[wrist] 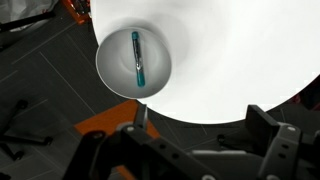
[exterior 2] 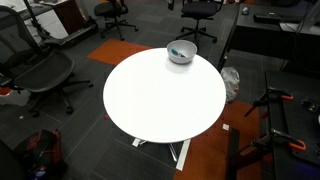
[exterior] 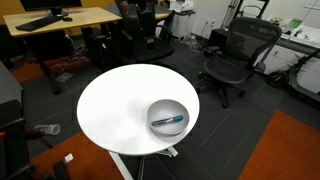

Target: Pick the marker and put it in the bowl

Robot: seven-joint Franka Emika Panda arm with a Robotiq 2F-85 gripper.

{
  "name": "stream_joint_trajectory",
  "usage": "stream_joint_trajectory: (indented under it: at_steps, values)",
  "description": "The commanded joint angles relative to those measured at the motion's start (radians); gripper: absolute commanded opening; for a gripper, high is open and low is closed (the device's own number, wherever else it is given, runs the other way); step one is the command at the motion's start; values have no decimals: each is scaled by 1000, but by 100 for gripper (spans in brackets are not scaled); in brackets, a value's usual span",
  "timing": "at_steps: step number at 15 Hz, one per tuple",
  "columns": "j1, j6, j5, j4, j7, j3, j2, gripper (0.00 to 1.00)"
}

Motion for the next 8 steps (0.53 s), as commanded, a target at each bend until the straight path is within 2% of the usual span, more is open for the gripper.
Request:
stream_joint_trajectory:
  at_steps: [1,4,5,8]
  values:
    - [-5,-36,-13,-78,-21,19,-103,100]
    - [-12,-29,-4,-105,-26,27,-139,100]
    - [-14,-22,-2,-58,-1,27,-87,100]
    - [-15,-22,-2,-76,-1,29,-107,100]
